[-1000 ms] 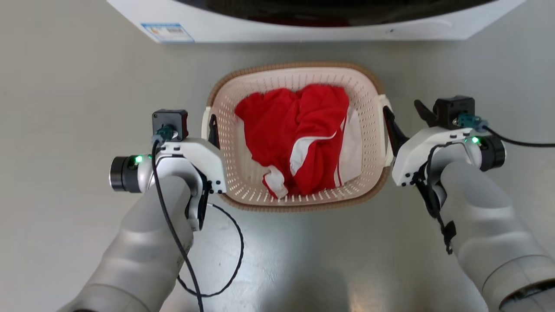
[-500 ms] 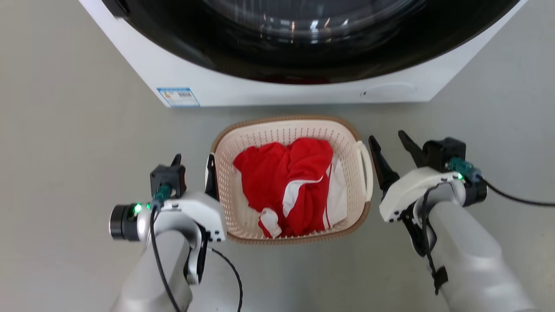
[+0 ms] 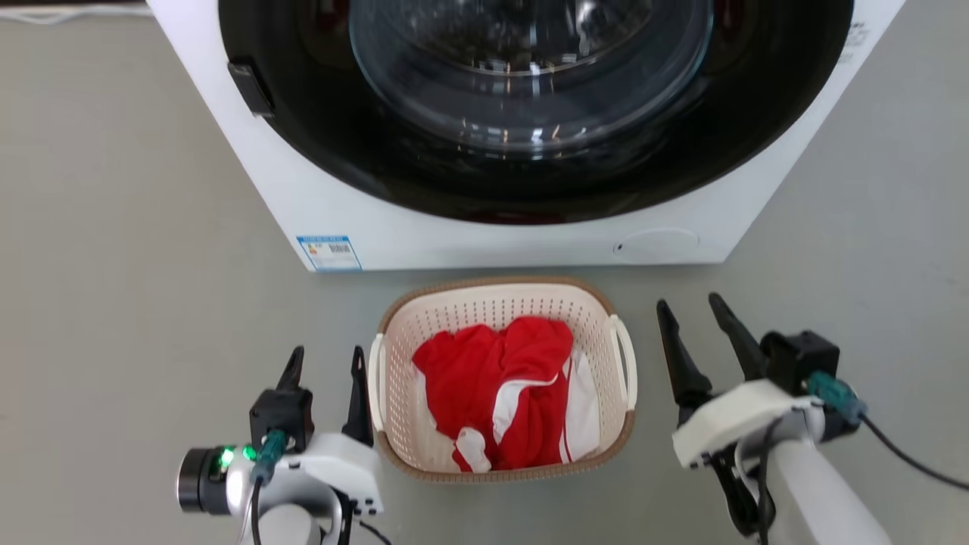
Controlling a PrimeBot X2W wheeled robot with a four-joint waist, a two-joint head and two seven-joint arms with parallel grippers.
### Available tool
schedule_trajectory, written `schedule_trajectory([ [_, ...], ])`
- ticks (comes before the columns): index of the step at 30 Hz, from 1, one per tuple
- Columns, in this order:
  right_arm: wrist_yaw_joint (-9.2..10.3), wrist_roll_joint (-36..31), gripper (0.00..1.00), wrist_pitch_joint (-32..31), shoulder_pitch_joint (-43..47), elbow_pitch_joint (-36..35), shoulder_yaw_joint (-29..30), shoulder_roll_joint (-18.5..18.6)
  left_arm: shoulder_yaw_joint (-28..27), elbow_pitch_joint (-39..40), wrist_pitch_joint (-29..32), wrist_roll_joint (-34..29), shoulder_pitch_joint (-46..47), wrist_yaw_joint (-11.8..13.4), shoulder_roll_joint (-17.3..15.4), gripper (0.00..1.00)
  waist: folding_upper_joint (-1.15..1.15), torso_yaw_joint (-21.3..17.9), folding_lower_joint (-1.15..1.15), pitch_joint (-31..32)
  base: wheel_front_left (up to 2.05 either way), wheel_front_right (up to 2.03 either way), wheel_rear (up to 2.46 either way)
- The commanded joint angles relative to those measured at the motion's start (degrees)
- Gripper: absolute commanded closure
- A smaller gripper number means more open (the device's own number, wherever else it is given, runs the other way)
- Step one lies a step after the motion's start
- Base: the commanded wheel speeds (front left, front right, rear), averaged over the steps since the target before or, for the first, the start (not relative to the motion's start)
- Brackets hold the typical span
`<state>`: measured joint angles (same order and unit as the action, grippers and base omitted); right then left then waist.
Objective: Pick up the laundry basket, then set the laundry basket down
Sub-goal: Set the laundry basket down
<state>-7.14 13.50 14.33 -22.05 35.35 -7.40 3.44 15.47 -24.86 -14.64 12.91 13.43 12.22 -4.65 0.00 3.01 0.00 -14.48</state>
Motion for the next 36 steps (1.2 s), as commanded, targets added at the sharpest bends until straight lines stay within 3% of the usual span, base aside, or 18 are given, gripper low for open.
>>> schedule_trajectory([
  [1,-0.35,-0.84,0.00,0.66,2.00,-2.69,-0.87,-0.57,-2.28,2.51,-0.36,-1.09,-1.06,-0.38,-0.53,0.00,0.00,0.19,0.00,1.98,0.00,0.00,0.00],
  [17,-0.35,-1.12,0.00,0.66,19.92,-18.24,0.51,-0.57,-6.04,16.69,-0.36,-3.67,-16.99,-2.53,0.19,0.00,0.00,-0.31,0.00,12.33,0.00,0.00,0.00],
  [36,-0.35,-0.33,0.00,0.67,26.98,-22.43,2.95,-0.57,-7.26,21.87,-0.36,-3.95,-22.97,-4.29,0.36,0.00,0.00,-1.03,0.00,16.28,0.00,0.00,0.00],
])
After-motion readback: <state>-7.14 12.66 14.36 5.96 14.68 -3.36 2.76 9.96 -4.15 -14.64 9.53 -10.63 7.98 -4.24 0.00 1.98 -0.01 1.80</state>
